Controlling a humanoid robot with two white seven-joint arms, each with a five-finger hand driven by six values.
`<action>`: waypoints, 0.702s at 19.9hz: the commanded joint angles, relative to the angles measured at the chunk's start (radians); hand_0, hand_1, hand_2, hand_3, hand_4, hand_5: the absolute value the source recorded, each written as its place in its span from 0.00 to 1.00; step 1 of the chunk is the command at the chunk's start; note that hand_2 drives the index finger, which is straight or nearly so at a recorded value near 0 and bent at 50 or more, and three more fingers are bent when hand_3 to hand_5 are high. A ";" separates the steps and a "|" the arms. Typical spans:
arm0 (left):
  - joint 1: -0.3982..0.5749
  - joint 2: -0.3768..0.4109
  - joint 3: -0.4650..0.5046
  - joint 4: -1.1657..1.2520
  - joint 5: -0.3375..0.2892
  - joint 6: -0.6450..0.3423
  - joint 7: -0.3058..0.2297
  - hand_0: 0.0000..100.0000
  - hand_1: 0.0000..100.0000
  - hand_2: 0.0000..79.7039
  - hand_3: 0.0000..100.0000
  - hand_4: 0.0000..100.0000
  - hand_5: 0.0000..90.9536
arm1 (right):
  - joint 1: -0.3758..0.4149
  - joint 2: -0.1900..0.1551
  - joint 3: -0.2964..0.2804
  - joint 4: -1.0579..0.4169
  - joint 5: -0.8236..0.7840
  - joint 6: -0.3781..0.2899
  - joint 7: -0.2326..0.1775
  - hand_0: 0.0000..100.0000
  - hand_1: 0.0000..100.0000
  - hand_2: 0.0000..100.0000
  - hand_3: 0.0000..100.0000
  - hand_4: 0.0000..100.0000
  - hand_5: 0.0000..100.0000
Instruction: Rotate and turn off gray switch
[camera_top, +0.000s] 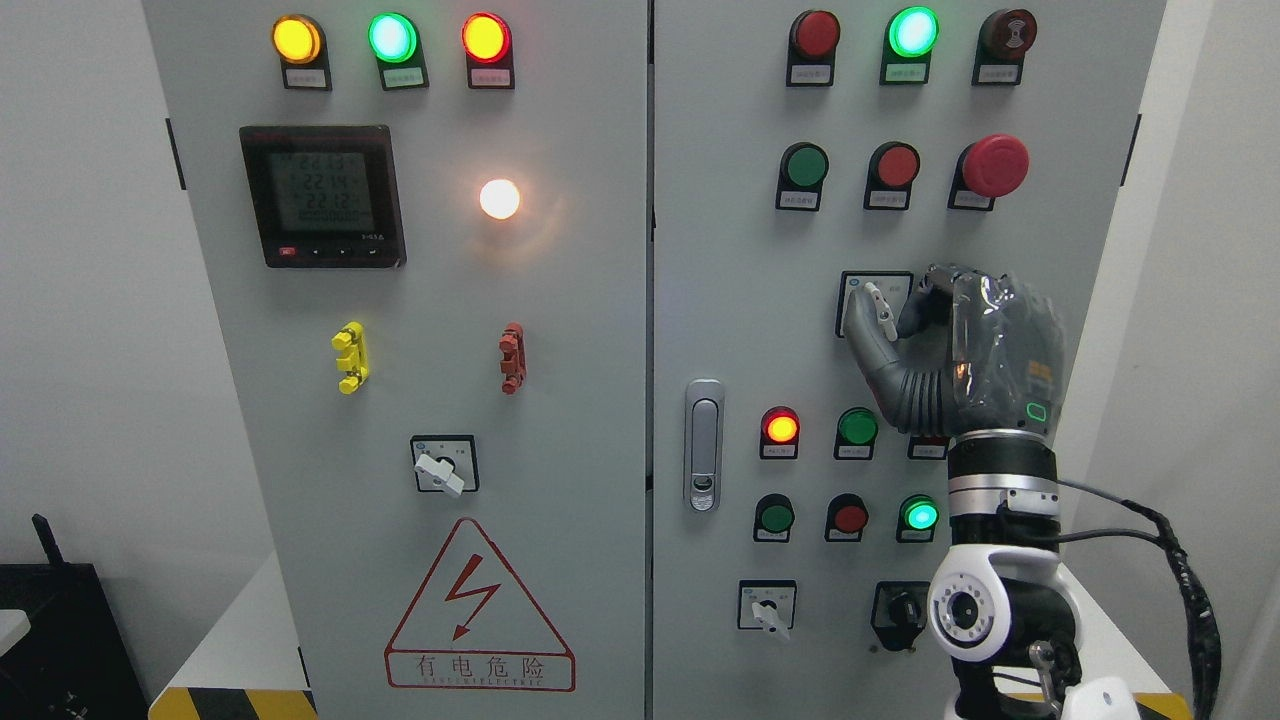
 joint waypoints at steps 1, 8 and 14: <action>0.000 0.000 0.031 0.023 -0.008 0.001 -0.003 0.12 0.39 0.00 0.00 0.00 0.00 | -0.001 0.001 0.004 0.002 0.000 -0.001 0.000 0.48 0.33 0.79 0.81 0.69 0.76; 0.000 0.000 0.031 0.023 -0.008 0.001 -0.002 0.12 0.39 0.00 0.00 0.00 0.00 | -0.001 0.001 0.004 0.004 -0.002 -0.001 0.002 0.49 0.31 0.79 0.83 0.70 0.77; 0.000 0.000 0.032 0.023 -0.008 0.001 -0.003 0.12 0.39 0.00 0.00 0.00 0.00 | -0.001 0.001 0.005 0.005 -0.003 -0.001 0.002 0.50 0.31 0.79 0.84 0.71 0.77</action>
